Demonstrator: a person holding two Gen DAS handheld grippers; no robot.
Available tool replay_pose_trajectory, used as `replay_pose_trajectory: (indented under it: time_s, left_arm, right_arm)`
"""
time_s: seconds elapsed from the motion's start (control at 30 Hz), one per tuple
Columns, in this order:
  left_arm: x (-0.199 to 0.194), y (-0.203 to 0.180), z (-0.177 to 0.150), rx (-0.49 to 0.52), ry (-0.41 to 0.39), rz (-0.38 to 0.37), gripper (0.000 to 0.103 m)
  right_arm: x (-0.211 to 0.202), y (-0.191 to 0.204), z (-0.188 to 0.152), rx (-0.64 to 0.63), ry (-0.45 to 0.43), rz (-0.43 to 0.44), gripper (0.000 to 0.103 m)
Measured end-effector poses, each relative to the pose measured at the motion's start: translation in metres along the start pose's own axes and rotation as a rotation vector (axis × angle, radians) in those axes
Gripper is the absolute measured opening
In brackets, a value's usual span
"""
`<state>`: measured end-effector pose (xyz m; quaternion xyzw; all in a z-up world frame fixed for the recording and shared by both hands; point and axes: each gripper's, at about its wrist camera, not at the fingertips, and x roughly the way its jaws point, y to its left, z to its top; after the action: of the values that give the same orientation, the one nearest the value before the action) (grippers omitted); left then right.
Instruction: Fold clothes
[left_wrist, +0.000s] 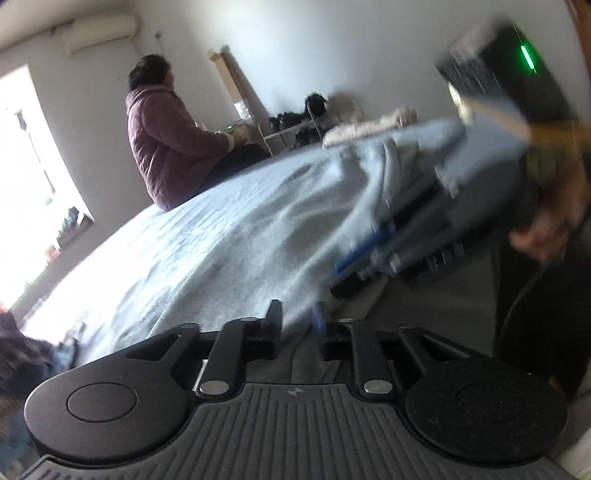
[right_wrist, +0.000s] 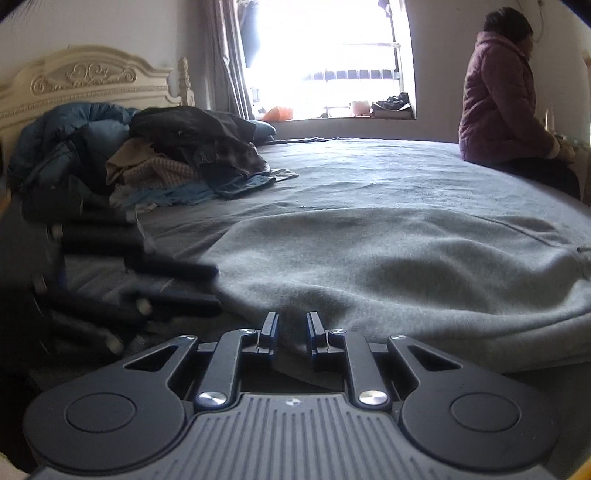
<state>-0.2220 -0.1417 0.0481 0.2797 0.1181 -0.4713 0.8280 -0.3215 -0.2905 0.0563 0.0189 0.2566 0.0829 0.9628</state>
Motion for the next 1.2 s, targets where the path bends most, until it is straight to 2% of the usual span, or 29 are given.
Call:
replay_pose_trajectory:
  time_s: [0.1, 0.27, 0.37, 0.53, 0.57, 0.67, 0.77, 0.87, 0.97, 1.07, 1.13, 1.2]
  left_arm:
    - [0.008, 0.007, 0.001, -0.011, 0.022, -0.020, 0.034]
    - [0.034, -0.004, -0.008, 0.064, 0.094, -0.056, 0.035]
    - [0.039, -0.006, -0.014, 0.082, 0.107, -0.050, 0.035]
    - [0.037, -0.001, -0.016, 0.041, 0.095, -0.019, 0.022]
    - [0.038, 0.000, -0.015, 0.035, 0.089, -0.003, 0.015]
    - [0.033, -0.003, -0.011, 0.026, 0.061, 0.056, 0.012]
    - [0.030, -0.009, -0.009, 0.044, 0.043, 0.084, 0.010]
    - [0.030, -0.016, -0.011, 0.071, 0.041, 0.101, 0.010]
    - [0.034, -0.022, -0.014, 0.089, 0.046, 0.119, 0.010]
    - [0.037, -0.031, -0.017, 0.121, 0.043, 0.142, 0.010]
    - [0.039, -0.038, -0.022, 0.150, 0.038, 0.156, 0.010]
    - [0.040, -0.043, -0.029, 0.172, 0.033, 0.169, 0.010]
  right_arm:
    - [0.003, 0.002, -0.002, -0.054, 0.014, -0.025, 0.016]
    - [0.004, 0.007, -0.005, -0.127, 0.025, -0.064, 0.014]
    - [0.003, 0.009, -0.007, -0.178, 0.028, -0.088, 0.013]
    - [0.002, 0.011, -0.005, -0.214, 0.026, -0.068, 0.013]
    - [0.001, 0.012, -0.004, -0.216, 0.023, -0.057, 0.014]
    - [-0.001, 0.011, -0.002, -0.192, 0.021, -0.037, 0.014]
    - [0.006, 0.006, 0.000, -0.139, 0.014, -0.070, 0.013]
    - [0.019, 0.002, 0.001, -0.084, 0.001, -0.159, 0.009]
    - [0.033, 0.003, -0.002, -0.070, -0.029, -0.271, 0.000]
    - [0.033, 0.004, -0.008, -0.050, -0.056, -0.325, 0.000]
    - [0.029, -0.002, -0.010, -0.034, -0.051, -0.334, 0.000]
    - [0.024, -0.015, -0.013, 0.016, -0.023, -0.307, 0.000]
